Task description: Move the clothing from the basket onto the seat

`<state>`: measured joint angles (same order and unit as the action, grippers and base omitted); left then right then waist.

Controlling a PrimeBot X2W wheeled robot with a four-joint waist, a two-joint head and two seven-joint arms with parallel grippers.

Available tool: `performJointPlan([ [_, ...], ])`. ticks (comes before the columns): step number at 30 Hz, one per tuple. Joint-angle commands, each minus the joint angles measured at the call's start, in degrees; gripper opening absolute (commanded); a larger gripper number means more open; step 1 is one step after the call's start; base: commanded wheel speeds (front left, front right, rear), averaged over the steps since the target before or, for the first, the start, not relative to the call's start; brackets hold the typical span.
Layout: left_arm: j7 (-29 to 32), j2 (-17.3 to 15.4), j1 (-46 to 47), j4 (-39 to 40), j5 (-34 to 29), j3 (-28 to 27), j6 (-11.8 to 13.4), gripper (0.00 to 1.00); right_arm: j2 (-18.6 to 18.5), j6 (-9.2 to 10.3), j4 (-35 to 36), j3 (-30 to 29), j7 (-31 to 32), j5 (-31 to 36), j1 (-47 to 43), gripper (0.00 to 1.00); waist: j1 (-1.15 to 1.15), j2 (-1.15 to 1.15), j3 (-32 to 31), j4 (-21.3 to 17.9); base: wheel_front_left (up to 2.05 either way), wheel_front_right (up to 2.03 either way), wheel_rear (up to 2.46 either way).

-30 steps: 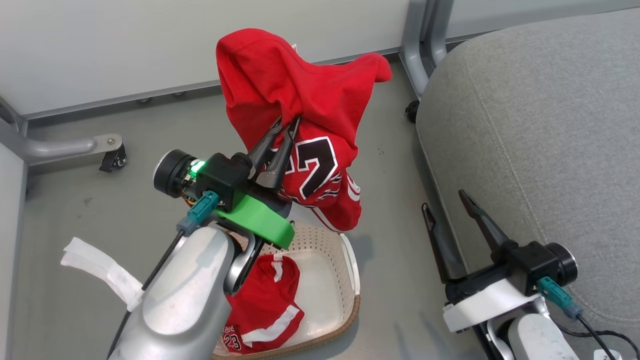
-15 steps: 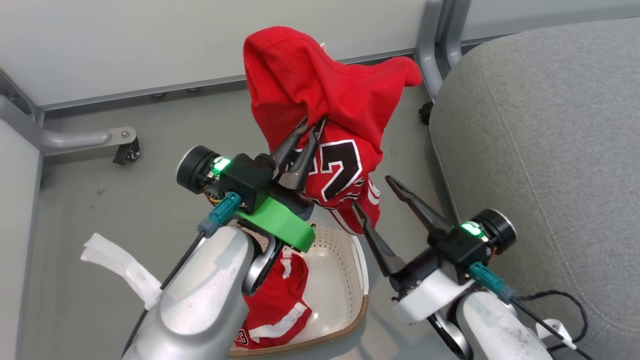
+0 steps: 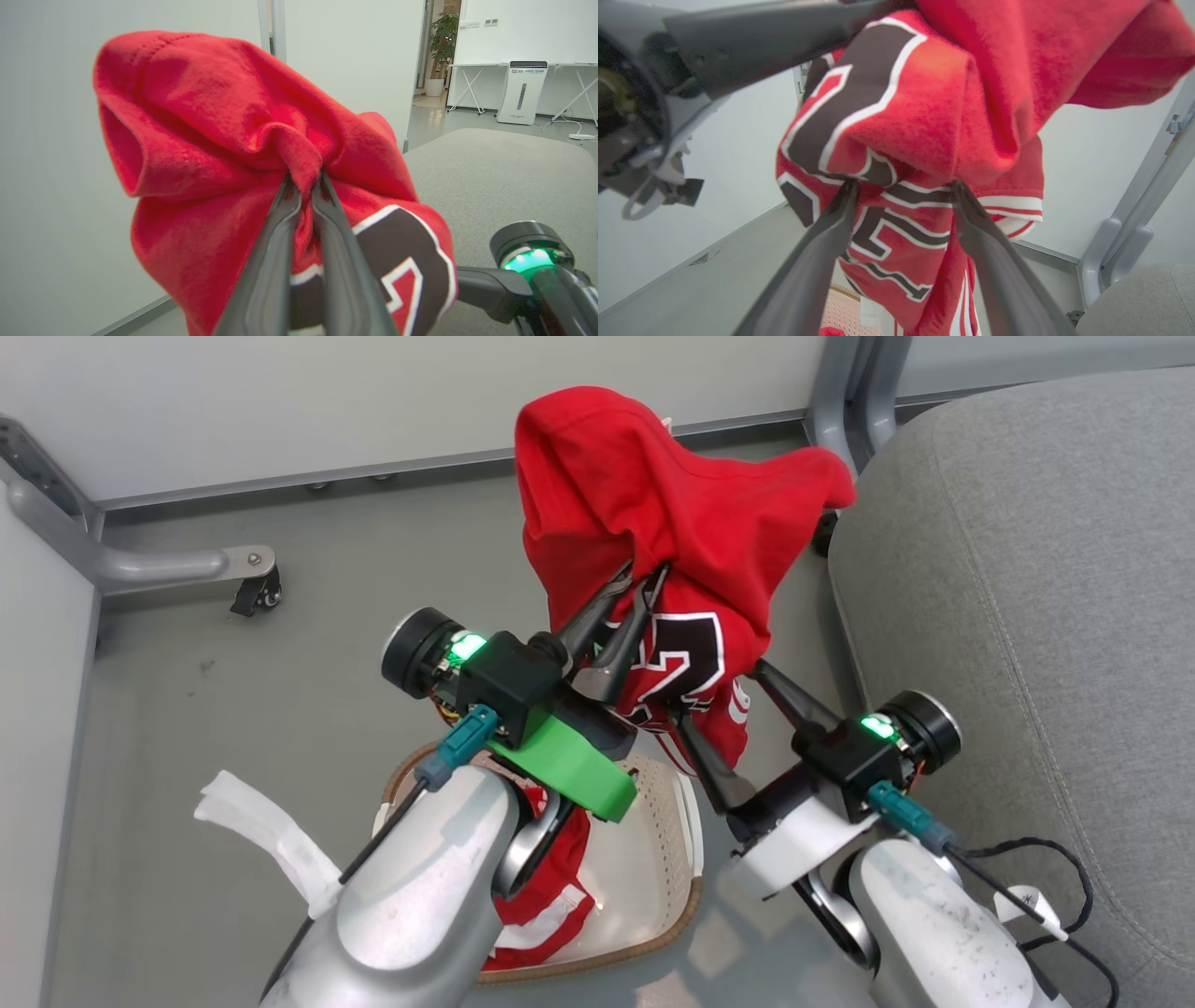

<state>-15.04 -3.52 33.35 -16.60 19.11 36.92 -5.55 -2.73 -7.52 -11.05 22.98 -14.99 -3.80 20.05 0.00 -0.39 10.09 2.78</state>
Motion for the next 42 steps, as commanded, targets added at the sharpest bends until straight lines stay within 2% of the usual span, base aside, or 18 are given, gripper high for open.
performJointPlan([
  [1,-0.2,0.2,0.6,0.5,0.5,0.3,0.1,0.00,-0.2,0.06,-0.2,-0.5,-0.2,-1.0,1.0,1.00,0.00,0.39,0.2,0.2,0.00,0.00,0.00],
  [12,-0.2,0.6,1.5,2.5,2.2,4.0,0.9,0.00,-0.2,0.06,-4.7,2.1,-0.2,-6.5,5.2,1.00,0.00,0.39,1.6,0.9,0.00,0.00,0.00],
  [13,-0.2,0.6,1.5,2.5,2.4,4.2,1.0,0.00,-0.2,0.06,-4.8,2.2,-0.2,-7.2,5.4,0.97,0.00,0.39,1.6,0.9,0.00,0.00,0.00],
  [14,-0.2,0.6,1.4,2.5,2.5,4.5,1.1,0.00,-0.2,0.06,-4.9,2.6,-0.2,-7.6,5.5,0.30,0.00,0.39,1.6,1.0,0.00,0.00,0.00],
  [15,-0.2,0.6,1.4,2.5,2.6,4.6,1.2,0.00,-0.2,0.06,-5.1,3.0,-0.2,-8.0,5.5,0.00,0.00,0.39,1.6,1.0,0.00,0.00,0.00],
  [29,-0.2,0.7,0.6,1.0,2.5,3.5,2.0,0.00,-0.2,0.06,-3.4,3.7,-0.2,-8.0,2.5,0.00,0.00,0.39,0.7,0.3,0.00,0.00,0.00],
  [30,-0.2,0.7,0.6,1.0,2.3,3.4,2.1,0.21,-0.2,0.06,-3.3,3.8,-0.2,-8.0,2.5,0.00,0.00,0.39,0.7,0.3,0.00,0.00,0.00],
  [31,-0.2,0.7,0.5,1.1,2.0,3.1,2.3,0.97,-0.2,0.06,-3.2,3.9,-0.2,-8.0,2.4,0.00,0.00,0.39,0.6,0.3,0.00,0.00,0.00],
  [32,-0.2,0.7,0.4,1.3,1.8,3.0,2.4,1.00,-0.2,0.06,-3.0,3.9,-0.2,-8.0,2.3,0.00,0.00,0.39,0.6,0.2,0.00,0.00,0.00],
  [42,-0.1,0.6,-0.4,1.1,0.4,2.4,2.4,1.00,-0.2,0.06,-1.9,3.6,-0.2,-7.7,1.6,0.00,0.00,0.39,0.2,-0.1,0.00,0.00,0.00],
])
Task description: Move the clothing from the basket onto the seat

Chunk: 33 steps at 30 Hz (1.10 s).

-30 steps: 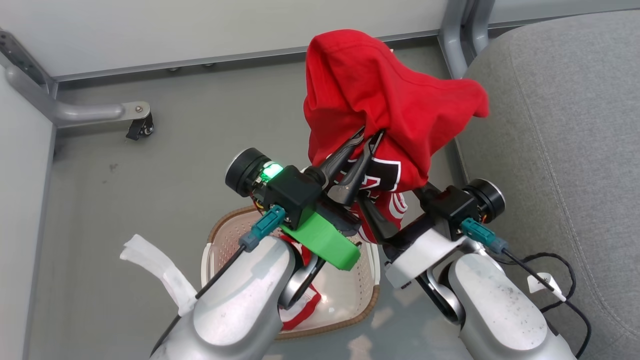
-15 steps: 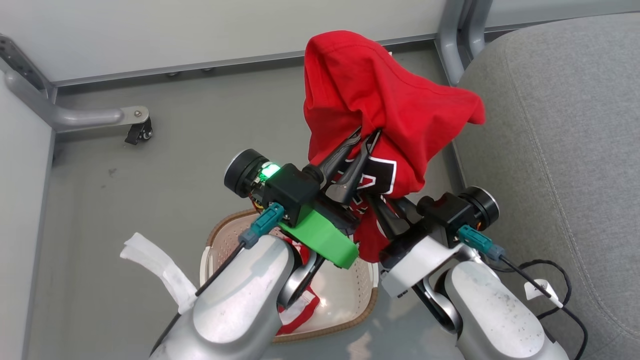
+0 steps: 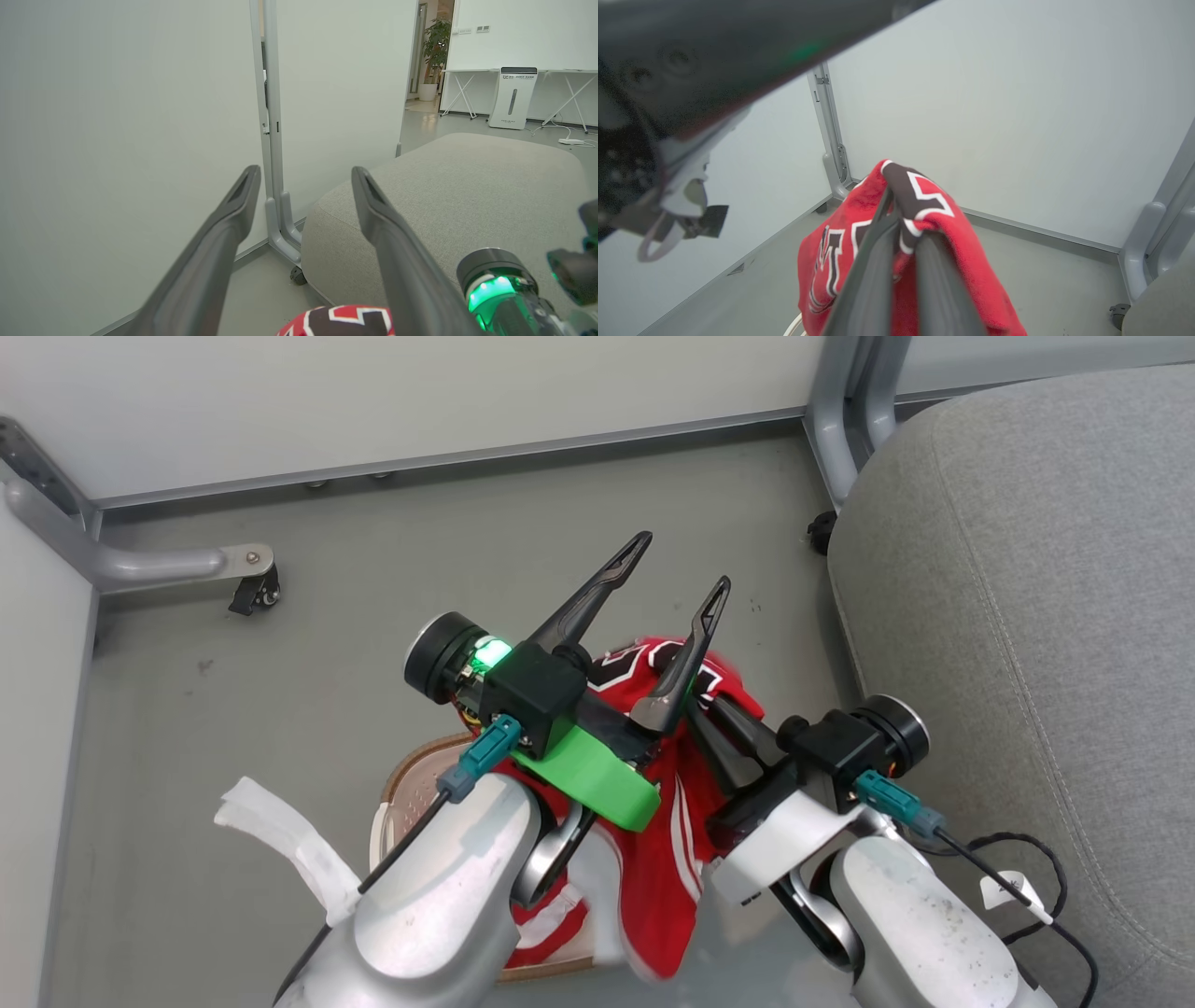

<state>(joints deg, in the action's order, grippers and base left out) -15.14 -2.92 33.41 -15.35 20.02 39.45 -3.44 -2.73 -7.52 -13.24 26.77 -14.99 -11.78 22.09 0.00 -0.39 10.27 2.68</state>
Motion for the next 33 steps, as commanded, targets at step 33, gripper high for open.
performJointPlan([
  [33,0.0,-1.9,1.5,-3.0,-5.0,0.6,-1.0,1.00,-0.8,0.06,7.4,-18.9,-0.2,5.9,-4.7,0.00,0.00,0.39,5.8,-12.5,0.00,0.00,0.00],
])
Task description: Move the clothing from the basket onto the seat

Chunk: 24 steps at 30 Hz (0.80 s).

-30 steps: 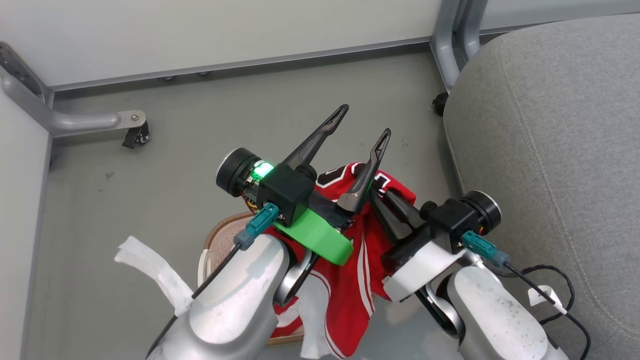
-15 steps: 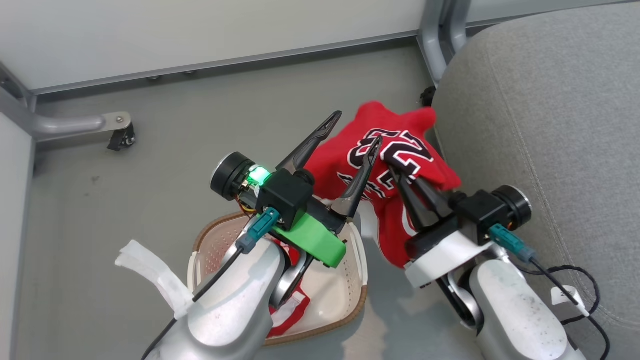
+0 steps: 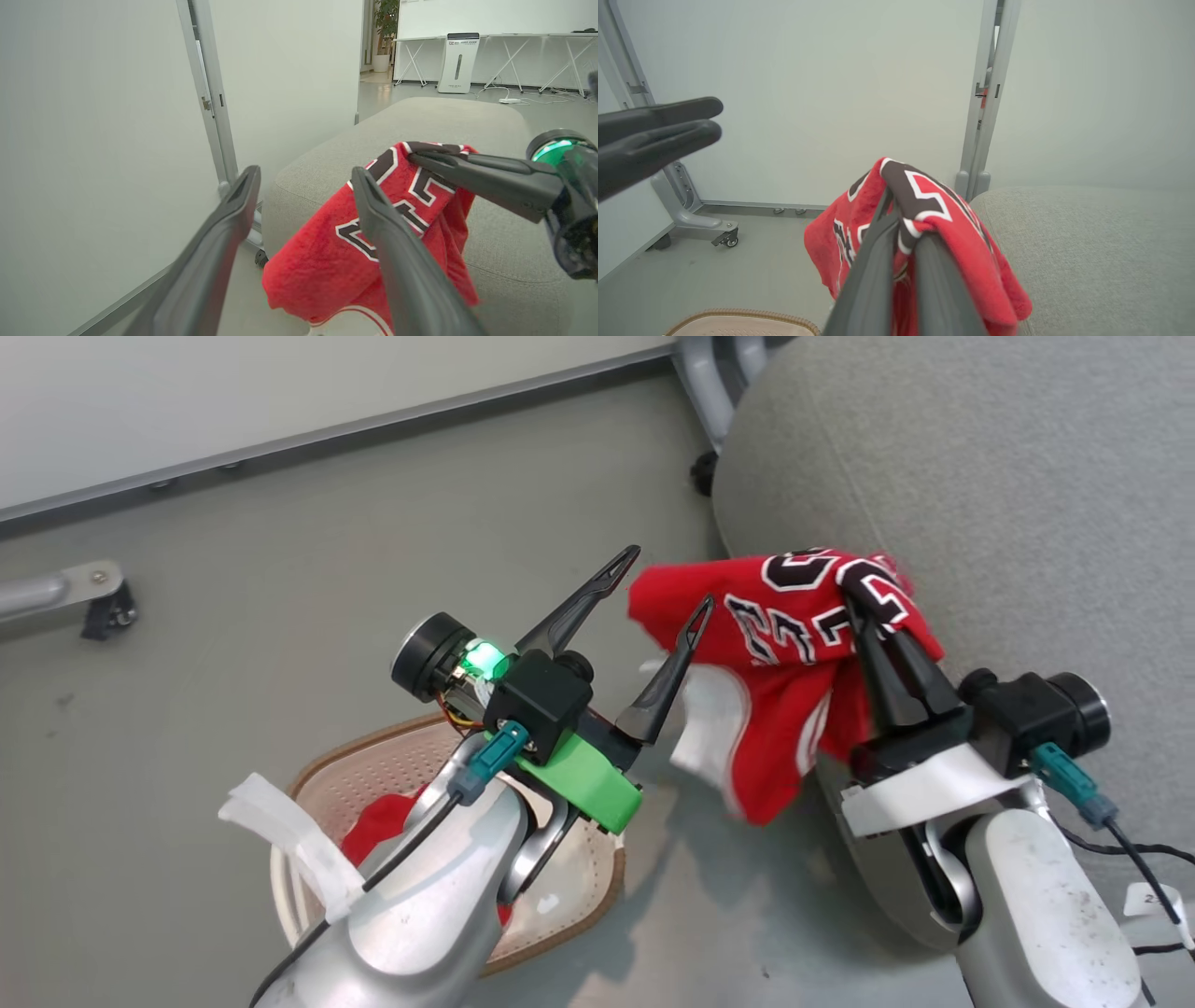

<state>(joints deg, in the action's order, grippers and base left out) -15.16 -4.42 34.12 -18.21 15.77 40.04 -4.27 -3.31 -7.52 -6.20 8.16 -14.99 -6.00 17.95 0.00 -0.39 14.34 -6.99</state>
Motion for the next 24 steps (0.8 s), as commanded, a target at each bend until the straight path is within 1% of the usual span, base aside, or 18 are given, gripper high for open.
performJointPlan([
  [1,0.0,-0.5,1.1,-0.2,-0.7,0.2,-0.2,1.00,-0.2,0.06,0.9,-1.0,-0.2,0.2,-0.9,0.00,0.00,0.39,2.0,-3.7,0.00,0.00,0.00],
  [7,0.2,-1.0,2.1,-1.0,-0.8,1.3,-0.6,1.00,-0.3,0.06,2.7,-5.0,-0.2,-0.1,-3.2,0.00,0.00,0.39,3.5,-8.0,0.00,0.00,0.00],
  [11,0.4,-1.2,2.7,-1.4,-0.9,1.8,-0.7,1.00,-0.2,0.06,3.7,-7.4,-0.2,-0.4,-4.7,0.00,0.00,0.39,4.4,-9.9,0.00,0.00,0.00],
  [18,0.4,-1.8,2.9,-1.7,-0.8,2.1,-0.6,1.00,0.1,0.06,4.8,-9.6,-0.2,-1.0,-4.6,0.00,0.00,0.39,5.0,-11.0,0.00,0.00,0.00],
  [21,0.3,-2.0,2.9,-1.8,-0.8,2.1,-0.3,1.00,-0.2,0.06,5.3,-10.7,-0.2,-1.4,-2.2,0.00,0.00,0.39,5.5,-10.9,0.00,0.00,0.00],
  [24,0.5,-2.4,3.4,-1.5,-1.1,2.1,0.0,1.00,-1.6,0.06,5.8,-11.8,-0.2,-1.8,1.4,0.00,0.00,0.39,6.6,-10.5,0.00,0.00,0.00],
])
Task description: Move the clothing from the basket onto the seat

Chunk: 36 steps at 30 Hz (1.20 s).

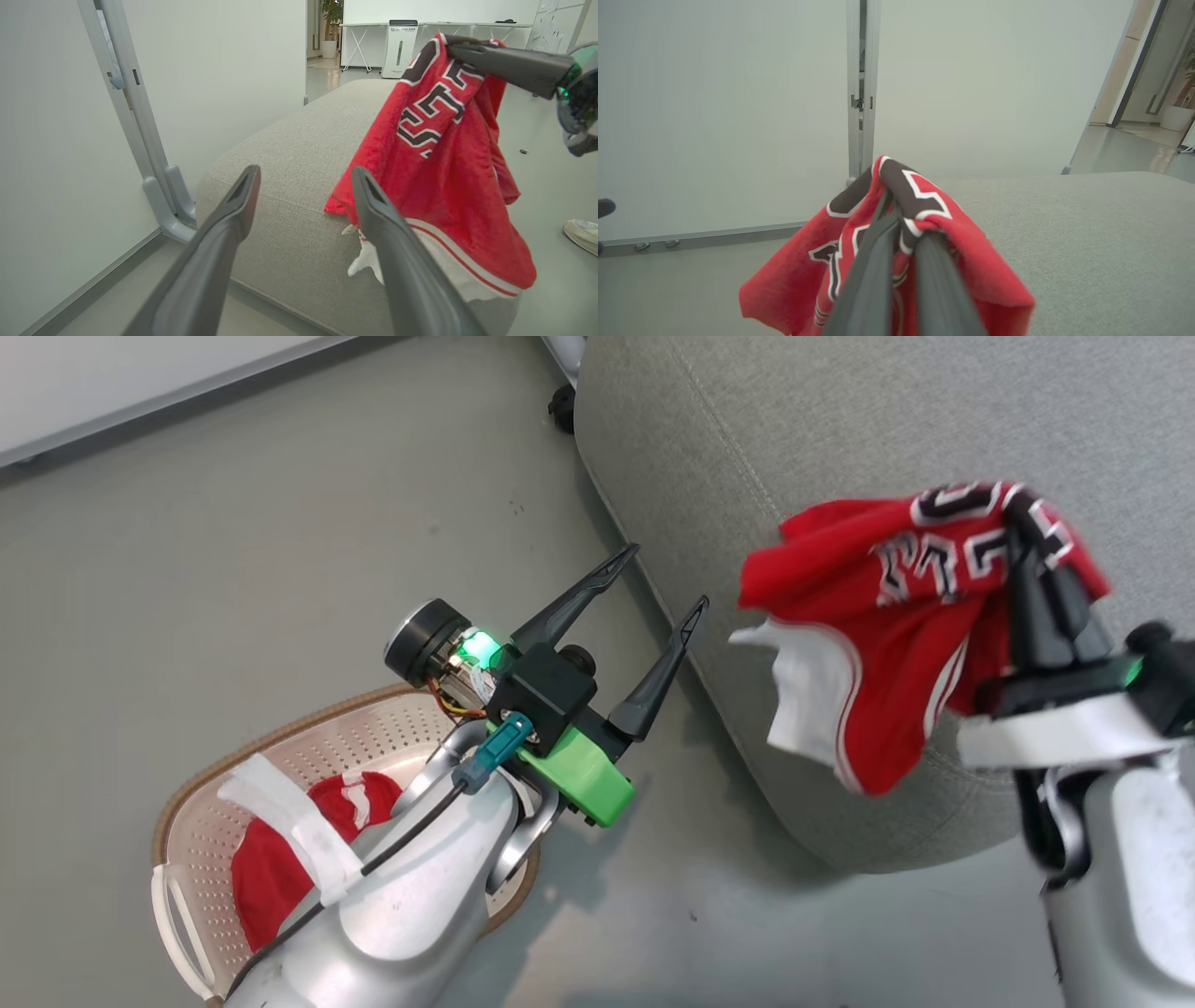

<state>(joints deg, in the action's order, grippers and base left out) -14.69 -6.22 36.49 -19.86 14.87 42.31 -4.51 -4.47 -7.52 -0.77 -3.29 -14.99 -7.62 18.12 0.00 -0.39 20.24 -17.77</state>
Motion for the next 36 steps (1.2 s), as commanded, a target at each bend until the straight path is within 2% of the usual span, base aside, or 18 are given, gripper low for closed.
performJointPlan([
  [1,0.1,-0.7,1.2,0.2,-0.2,-0.1,0.2,1.00,-0.9,0.06,0.5,-0.6,-0.2,-0.4,2.6,0.00,0.00,0.39,1.2,0.4,0.00,0.00,0.00],
  [14,1.8,-2.4,5.6,2.4,-1.9,0.5,0.2,1.00,-11.3,0.06,-1.2,-7.4,-0.2,0.1,27.8,0.00,0.00,0.39,13.1,3.5,0.00,0.00,0.00],
  [24,2.7,-3.0,9.7,3.9,-3.3,1.4,-0.3,1.00,-19.2,0.06,-11.4,-9.1,-0.2,0.5,44.0,0.00,0.00,0.39,21.5,5.8,0.00,0.00,0.00],
  [30,2.5,-2.9,10.9,3.7,-3.3,1.8,-0.4,1.00,-20.6,0.06,-20.8,-9.5,-0.2,2.0,48.7,0.00,0.00,0.39,24.5,7.1,0.00,0.00,0.00],
  [36,1.8,-2.7,11.8,3.3,-3.1,2.0,-0.2,1.00,-20.1,0.06,-30.5,-10.0,-0.2,3.1,49.2,0.00,0.00,0.39,26.2,8.5,0.00,0.00,0.00],
])
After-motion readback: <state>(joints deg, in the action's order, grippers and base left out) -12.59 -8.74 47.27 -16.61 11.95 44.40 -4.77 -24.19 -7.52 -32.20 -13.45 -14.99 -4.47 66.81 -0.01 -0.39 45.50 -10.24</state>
